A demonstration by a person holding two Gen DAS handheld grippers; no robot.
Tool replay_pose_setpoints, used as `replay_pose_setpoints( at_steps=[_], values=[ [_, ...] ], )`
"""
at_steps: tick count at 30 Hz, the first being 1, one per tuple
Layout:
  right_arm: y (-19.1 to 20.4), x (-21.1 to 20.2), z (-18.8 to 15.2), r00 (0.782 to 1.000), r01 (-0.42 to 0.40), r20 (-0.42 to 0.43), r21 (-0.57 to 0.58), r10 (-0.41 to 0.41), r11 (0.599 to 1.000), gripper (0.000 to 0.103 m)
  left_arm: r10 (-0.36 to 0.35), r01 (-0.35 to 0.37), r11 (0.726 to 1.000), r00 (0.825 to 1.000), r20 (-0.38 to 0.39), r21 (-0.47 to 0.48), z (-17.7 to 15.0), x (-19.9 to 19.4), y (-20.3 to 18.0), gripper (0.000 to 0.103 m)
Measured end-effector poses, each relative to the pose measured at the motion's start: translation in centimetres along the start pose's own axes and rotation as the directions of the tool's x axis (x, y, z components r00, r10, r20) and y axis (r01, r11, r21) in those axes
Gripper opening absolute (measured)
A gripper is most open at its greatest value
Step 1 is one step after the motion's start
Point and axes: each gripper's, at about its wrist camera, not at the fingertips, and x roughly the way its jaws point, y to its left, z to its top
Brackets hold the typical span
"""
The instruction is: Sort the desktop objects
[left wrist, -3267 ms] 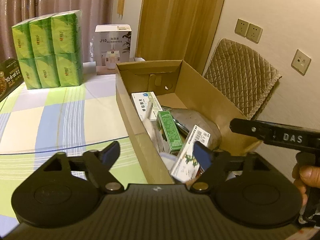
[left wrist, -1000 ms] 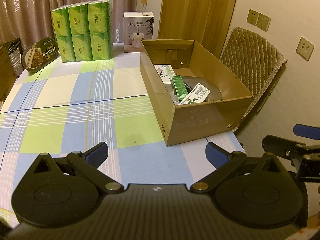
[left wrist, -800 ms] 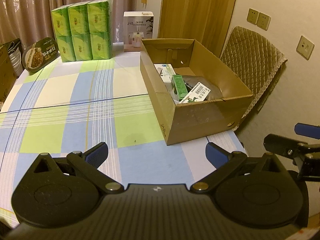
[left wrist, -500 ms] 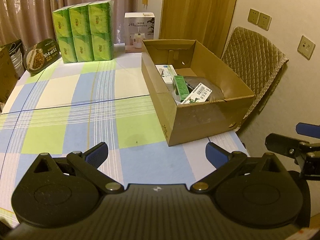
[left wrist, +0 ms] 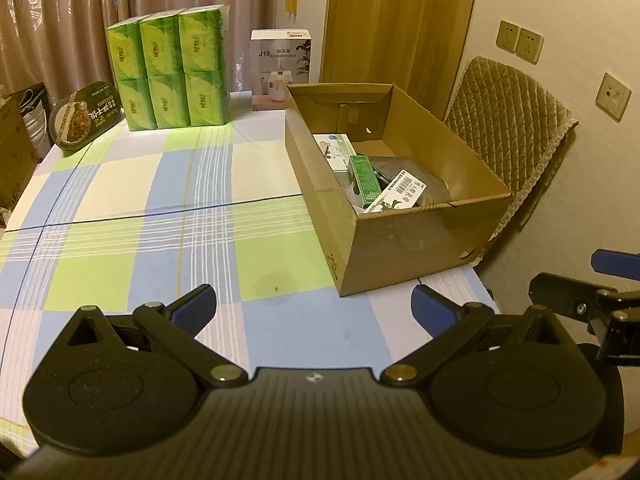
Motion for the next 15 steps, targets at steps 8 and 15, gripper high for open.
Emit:
replay_pose_setpoints(
  at_steps=[8,15],
  values=[
    [0.02,0.02,0.11,1.000,0.000,0.000,-0.003,0.000,1.000,0.101,-0.003,0.003,1.000,1.000,0.009,0.003,0.02,-0.03,-0.03,0.102],
    [0.15,0.15,0.17,1.000,-0.001,-0.001,-0.008,0.001,1.000,0.101,-0.004,0.004,1.000,1.000,0.010,0.003,0.04,-0.02,-0.02,0.102]
  ],
)
